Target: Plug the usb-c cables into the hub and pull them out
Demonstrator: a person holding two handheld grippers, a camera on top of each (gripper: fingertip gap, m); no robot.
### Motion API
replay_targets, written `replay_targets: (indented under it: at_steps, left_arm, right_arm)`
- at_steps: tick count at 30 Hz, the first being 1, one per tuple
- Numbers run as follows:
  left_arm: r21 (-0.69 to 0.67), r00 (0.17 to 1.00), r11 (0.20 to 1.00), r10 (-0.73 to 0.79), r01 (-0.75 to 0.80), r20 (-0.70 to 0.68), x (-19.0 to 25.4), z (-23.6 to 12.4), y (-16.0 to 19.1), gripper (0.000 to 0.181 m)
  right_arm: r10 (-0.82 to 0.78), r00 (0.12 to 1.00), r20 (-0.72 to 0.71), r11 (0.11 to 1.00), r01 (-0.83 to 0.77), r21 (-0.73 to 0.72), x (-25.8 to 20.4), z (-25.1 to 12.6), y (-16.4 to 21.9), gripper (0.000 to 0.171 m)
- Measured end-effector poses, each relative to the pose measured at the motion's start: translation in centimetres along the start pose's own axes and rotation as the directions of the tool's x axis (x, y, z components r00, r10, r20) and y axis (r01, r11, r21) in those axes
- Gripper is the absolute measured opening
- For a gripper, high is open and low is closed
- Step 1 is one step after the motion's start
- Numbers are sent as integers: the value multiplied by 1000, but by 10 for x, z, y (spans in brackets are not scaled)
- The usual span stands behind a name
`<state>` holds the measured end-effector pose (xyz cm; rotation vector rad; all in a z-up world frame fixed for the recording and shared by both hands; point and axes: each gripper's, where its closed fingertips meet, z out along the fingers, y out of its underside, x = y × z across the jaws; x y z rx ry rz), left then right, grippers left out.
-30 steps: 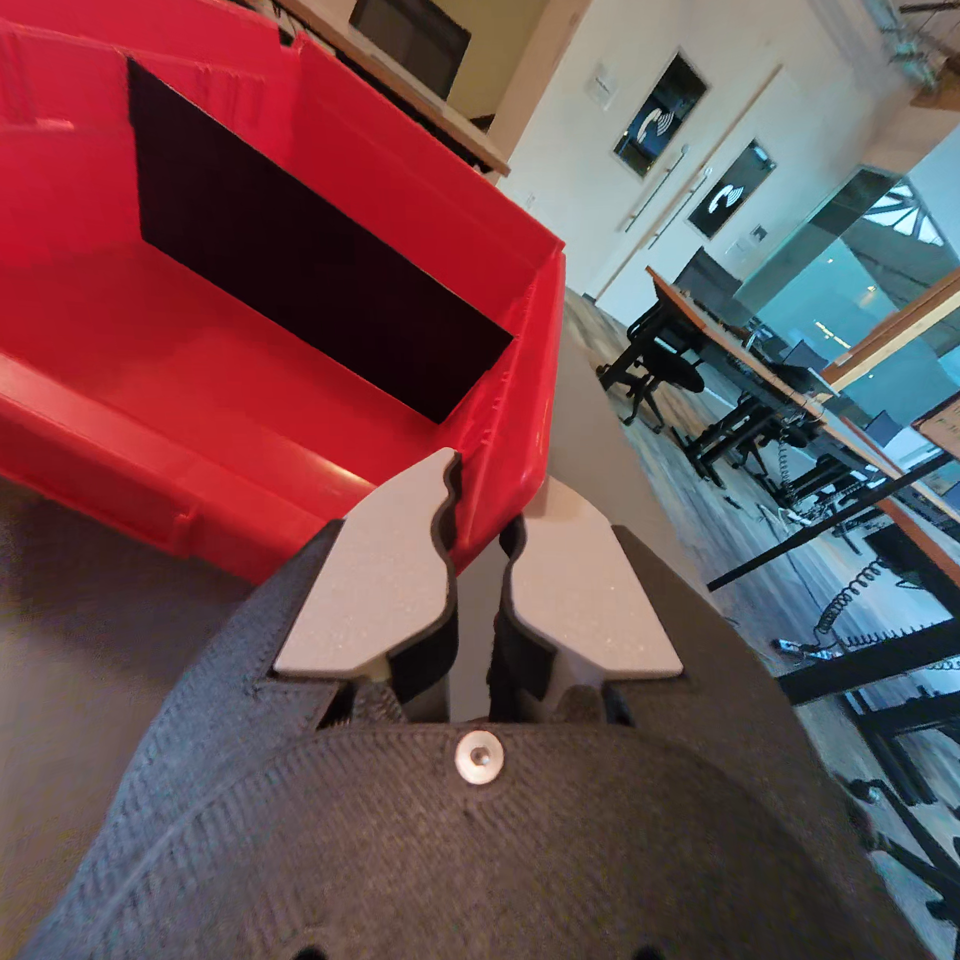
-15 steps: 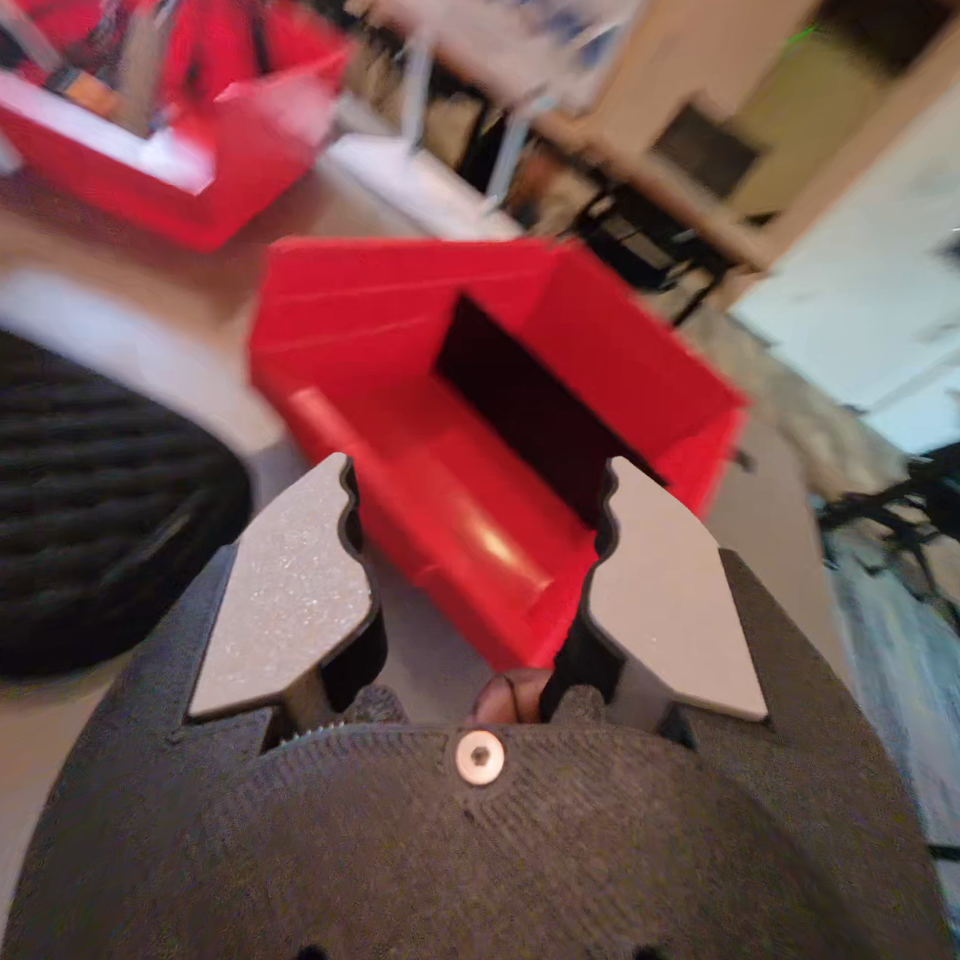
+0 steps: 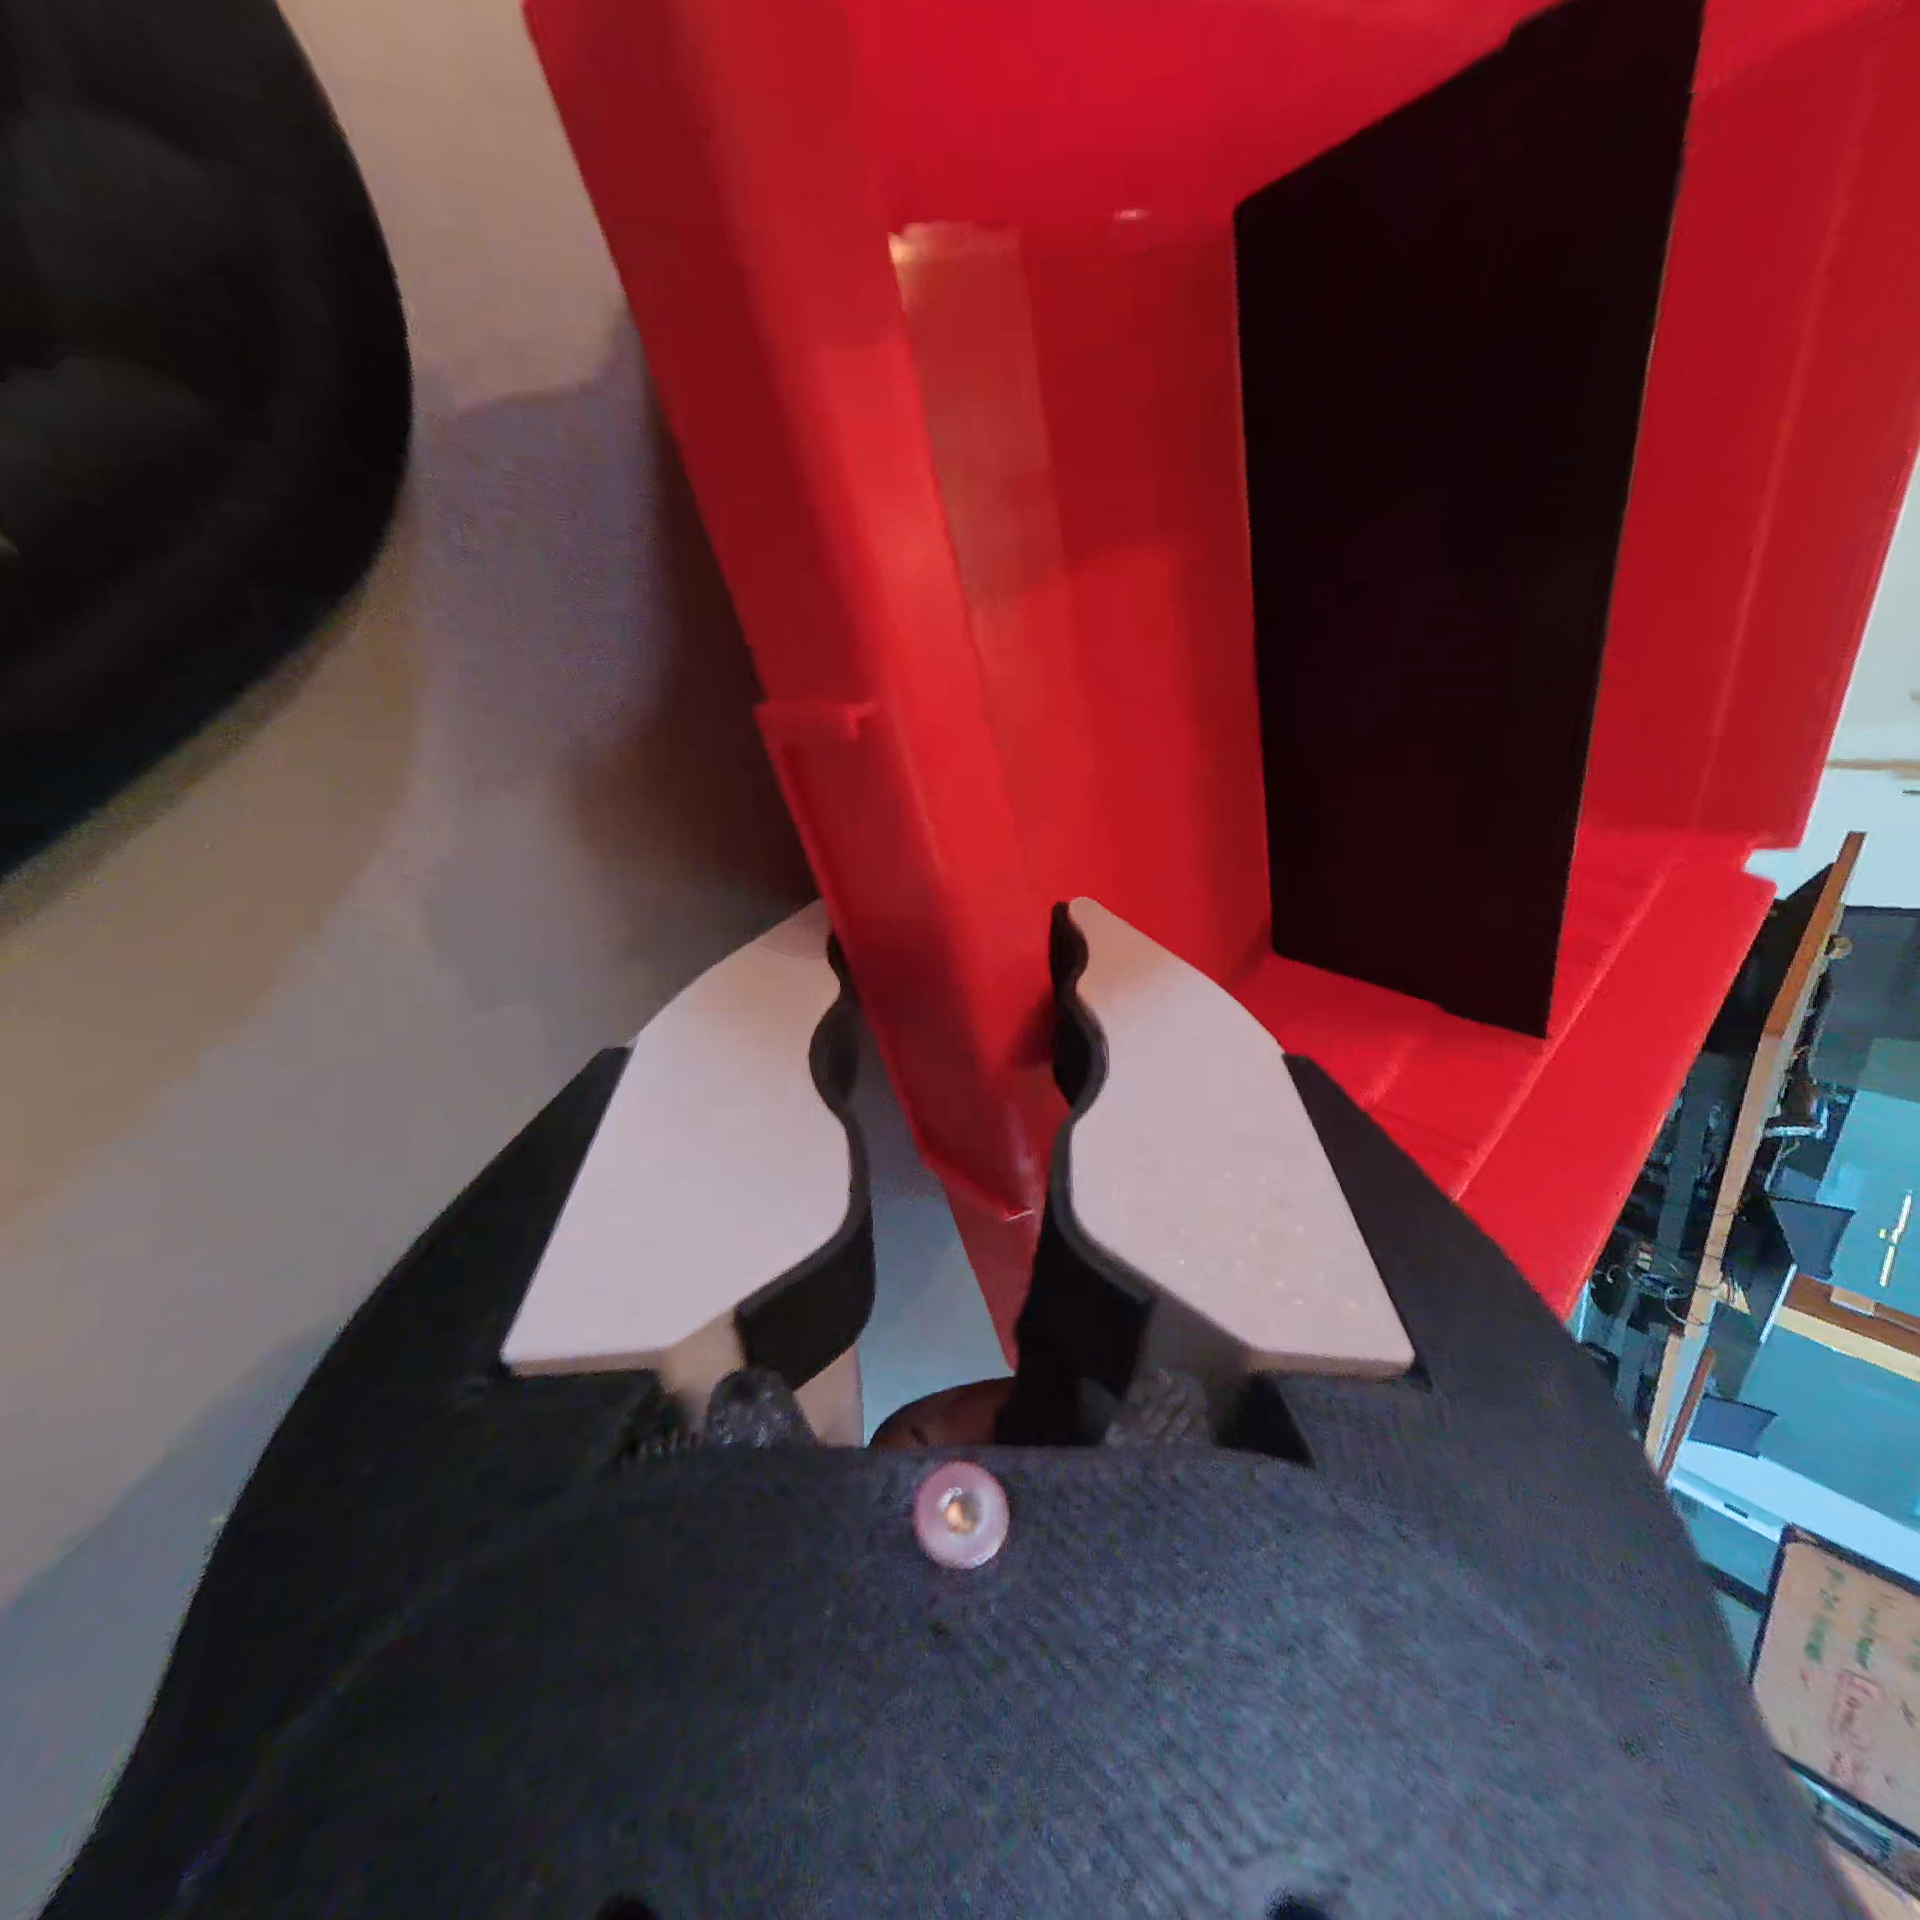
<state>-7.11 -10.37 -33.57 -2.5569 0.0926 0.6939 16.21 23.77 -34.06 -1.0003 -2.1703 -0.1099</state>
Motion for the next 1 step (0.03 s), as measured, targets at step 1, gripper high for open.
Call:
replay_targets:
  at_steps: [1]
  left_arm:
    - [4,1000,1000,4,-4,-3,-2,-5,10,37]
  right_arm:
    - [7,1000,-1,1000,-7,-5,0,-2,5,35]
